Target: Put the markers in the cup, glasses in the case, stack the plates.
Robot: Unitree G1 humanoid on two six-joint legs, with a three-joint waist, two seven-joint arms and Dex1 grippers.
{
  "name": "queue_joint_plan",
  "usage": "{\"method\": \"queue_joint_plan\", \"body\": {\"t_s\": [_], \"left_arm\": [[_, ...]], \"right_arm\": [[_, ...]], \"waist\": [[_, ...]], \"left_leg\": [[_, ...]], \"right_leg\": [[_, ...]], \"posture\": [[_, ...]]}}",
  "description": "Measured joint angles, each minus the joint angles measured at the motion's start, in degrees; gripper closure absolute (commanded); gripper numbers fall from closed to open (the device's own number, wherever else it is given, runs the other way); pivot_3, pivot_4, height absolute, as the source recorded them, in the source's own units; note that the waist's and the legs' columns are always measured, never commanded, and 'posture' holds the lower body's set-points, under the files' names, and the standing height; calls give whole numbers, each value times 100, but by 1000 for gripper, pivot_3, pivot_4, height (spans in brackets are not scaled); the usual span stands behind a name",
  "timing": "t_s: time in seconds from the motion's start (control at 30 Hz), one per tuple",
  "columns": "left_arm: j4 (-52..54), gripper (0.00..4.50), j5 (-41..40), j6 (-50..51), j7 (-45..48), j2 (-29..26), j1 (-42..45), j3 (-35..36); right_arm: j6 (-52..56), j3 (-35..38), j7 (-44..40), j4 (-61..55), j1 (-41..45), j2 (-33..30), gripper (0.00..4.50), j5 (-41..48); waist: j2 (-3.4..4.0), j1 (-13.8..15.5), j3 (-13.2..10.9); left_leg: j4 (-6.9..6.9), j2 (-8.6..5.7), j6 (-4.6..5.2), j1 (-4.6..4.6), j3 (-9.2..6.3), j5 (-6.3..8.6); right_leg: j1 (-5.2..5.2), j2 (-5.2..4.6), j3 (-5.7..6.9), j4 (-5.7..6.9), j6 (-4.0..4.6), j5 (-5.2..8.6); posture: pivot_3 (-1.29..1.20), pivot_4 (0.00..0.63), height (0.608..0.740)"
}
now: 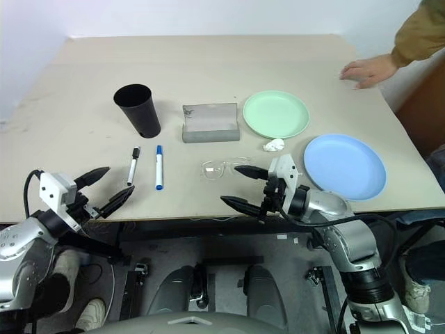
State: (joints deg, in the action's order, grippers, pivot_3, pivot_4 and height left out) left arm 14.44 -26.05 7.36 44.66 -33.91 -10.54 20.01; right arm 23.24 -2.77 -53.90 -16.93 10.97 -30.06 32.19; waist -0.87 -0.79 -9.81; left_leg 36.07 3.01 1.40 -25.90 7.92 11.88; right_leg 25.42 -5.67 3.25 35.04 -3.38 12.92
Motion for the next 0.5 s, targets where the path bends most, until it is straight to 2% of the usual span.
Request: {"method": "queue_joint_plan", "body": {"t_s": [0.3, 0.5], "left_arm": [[173, 90, -328, 270, -218, 60, 39, 94], [258, 90, -373, 338, -76, 7, 185, 84]], "right_arm": [[-19, 49, 15, 117, -2, -49, 0, -31], [50, 416, 218, 124, 78, -163, 0, -1]], "waist": [[-1, 6, 1], [-1, 6, 1]], "left_leg": [[-5, -3, 1, -2, 8, 1], [1, -4, 0, -1, 9, 0]], "right_leg": [[-1, -15, 6, -1, 0, 0], [-1, -15, 7, -1, 0, -1]], "posture": [[0, 150, 740], [0, 150, 740]]}}
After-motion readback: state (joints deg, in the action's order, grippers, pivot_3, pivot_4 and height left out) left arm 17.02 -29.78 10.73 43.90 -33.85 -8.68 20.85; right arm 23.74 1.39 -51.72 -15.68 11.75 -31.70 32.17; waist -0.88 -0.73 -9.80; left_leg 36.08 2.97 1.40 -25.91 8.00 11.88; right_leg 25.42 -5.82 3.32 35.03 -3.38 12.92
